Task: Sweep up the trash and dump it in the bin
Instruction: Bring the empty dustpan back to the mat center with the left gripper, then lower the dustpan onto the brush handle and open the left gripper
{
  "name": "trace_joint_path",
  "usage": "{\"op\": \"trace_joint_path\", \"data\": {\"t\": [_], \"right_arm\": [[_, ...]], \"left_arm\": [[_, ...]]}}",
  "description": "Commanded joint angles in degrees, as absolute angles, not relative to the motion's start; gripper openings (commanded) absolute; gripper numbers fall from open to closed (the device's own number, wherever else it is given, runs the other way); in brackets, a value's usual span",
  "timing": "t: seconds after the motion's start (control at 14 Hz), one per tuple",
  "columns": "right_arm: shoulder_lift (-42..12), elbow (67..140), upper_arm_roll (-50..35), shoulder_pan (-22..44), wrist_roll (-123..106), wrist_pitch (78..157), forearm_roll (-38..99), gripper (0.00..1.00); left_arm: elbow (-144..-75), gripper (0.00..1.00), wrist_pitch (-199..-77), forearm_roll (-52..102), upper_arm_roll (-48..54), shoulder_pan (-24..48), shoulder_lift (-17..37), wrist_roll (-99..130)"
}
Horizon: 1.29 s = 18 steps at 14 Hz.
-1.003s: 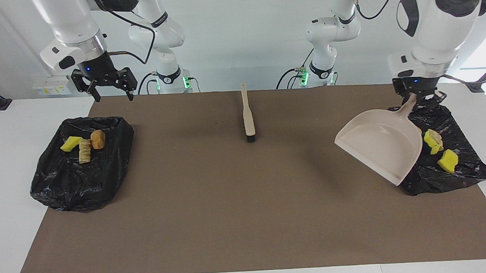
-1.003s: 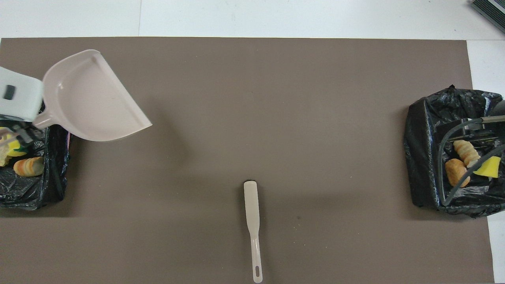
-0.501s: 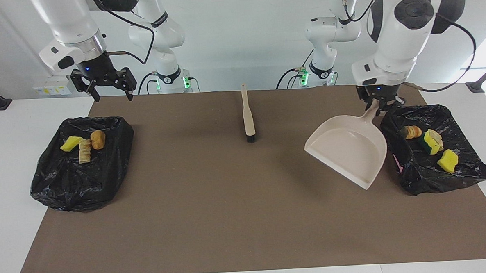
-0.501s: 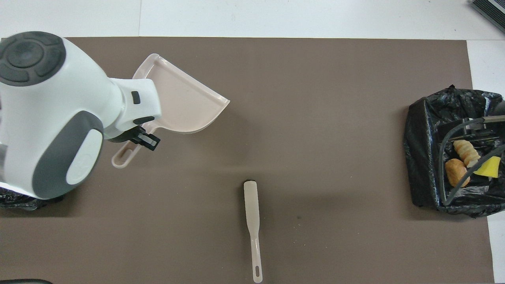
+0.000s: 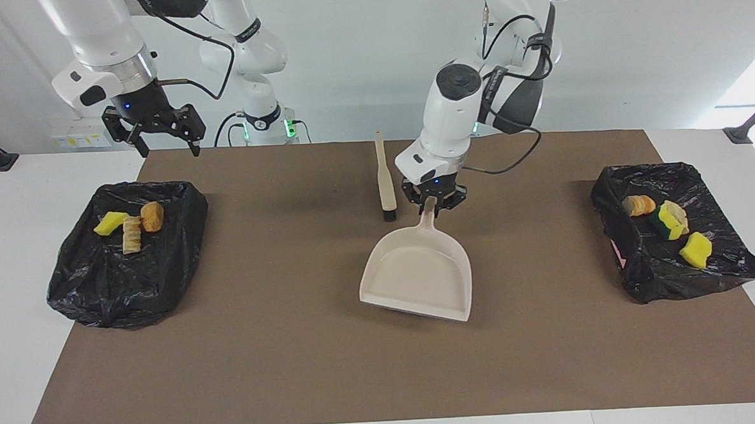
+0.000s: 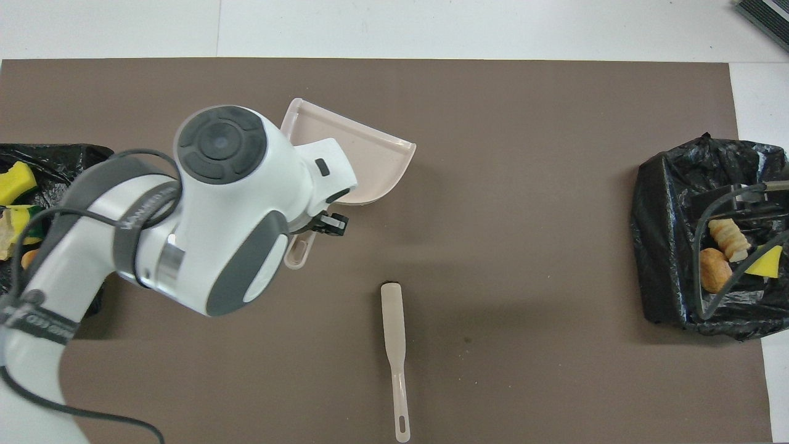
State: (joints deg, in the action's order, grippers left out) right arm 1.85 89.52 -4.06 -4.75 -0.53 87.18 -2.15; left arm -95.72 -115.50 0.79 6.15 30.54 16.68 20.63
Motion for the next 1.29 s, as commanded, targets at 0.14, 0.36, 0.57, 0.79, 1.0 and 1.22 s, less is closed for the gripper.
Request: {"op": "trace_joint_path", "data": {"t": [0.14, 0.36, 0.57, 0.79, 1.0, 1.22], "right_arm": [[2.5, 90.0, -0.4, -1.8, -1.6, 87.5, -0.9, 1.00], [2.5, 90.1, -0.7, -1.9, -1.5, 87.5, -1.0, 1.00], [2.5, 90.1, -0.7, -1.9, -1.4, 87.4, -1.0, 1.00], [2.5, 90.1, -0.7, -1.9, -1.3, 87.5, -1.1, 1.00], [2.5, 90.0, -0.7, -1.9, -1.4, 87.4, -1.1, 1.00], [2.5, 90.0, -0.7, -1.9, -1.4, 87.4, -1.1, 1.00]], "left_arm": [[-100.0, 0.00, -124.6, 2.1, 5.0, 34.2, 17.1, 28.3], [-101.9, 0.00, -128.4, 2.1, 5.0, 35.9, 17.9, 32.2], [-103.1, 0.00, -129.5, 2.1, 5.0, 35.7, 18.0, 29.7], [-103.4, 0.00, -130.4, 2.1, 5.0, 36.0, 19.7, 29.5], [-103.4, 0.03, -130.7, 2.7, 5.1, 35.9, 19.8, 30.1], [-104.7, 0.88, -133.8, 8.7, 5.0, 35.8, 19.7, 30.2]]}}
